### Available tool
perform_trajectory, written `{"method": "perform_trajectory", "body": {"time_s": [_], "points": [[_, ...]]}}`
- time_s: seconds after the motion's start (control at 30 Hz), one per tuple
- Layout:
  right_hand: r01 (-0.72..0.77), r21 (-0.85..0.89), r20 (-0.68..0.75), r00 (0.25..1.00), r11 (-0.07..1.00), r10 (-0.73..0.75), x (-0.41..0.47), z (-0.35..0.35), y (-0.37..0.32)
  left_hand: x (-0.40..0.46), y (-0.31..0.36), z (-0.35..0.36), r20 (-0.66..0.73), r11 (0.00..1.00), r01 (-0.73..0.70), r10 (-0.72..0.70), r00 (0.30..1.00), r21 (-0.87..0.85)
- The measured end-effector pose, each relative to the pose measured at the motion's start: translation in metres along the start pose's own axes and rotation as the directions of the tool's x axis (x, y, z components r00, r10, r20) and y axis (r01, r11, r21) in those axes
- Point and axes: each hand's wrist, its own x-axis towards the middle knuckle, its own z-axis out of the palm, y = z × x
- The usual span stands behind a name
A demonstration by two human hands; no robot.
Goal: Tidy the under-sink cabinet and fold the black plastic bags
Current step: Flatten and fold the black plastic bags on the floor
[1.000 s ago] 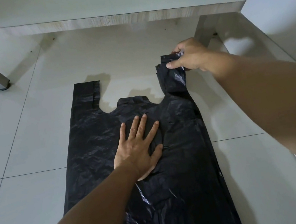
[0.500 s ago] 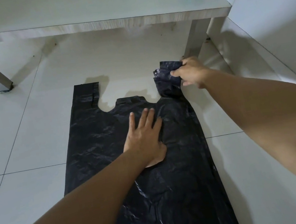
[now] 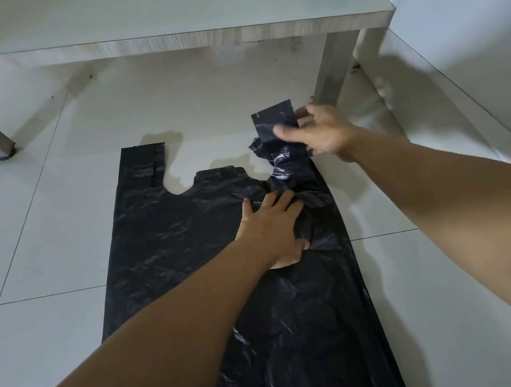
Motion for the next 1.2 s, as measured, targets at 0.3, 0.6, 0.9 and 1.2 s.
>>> {"method": "perform_trajectory", "body": {"time_s": [0.3, 0.6, 0.9, 1.2], "points": [[-0.176, -0.204, -0.075, 0.984, 0.963, 0.164, 0.014, 0.021, 0.018, 0.003, 0.004, -0.004, 0.025, 0.999, 0.026, -0.025, 0.999, -0.045], [-0.389, 0.069, 0.07, 0.92, 0.919, 0.385, 0.016, 0.017, 0.01, 0.003, 0.003, -0.003, 0.035, 0.998, 0.026, -0.024, 0.999, -0.064], [-0.229, 0.157, -0.087, 0.966, 0.961, 0.245, 0.005, 0.015, 0.031, 0.003, 0.001, 0.0, 0.027, 0.998, 0.008, -0.006, 1.0, -0.062], [-0.249, 0.279, -0.005, 0.965, 0.927, 0.261, 0.004, 0.012, 0.026, 0.005, 0.001, 0.001, 0.038, 0.999, 0.024, -0.022, 0.999, -0.048]]}}
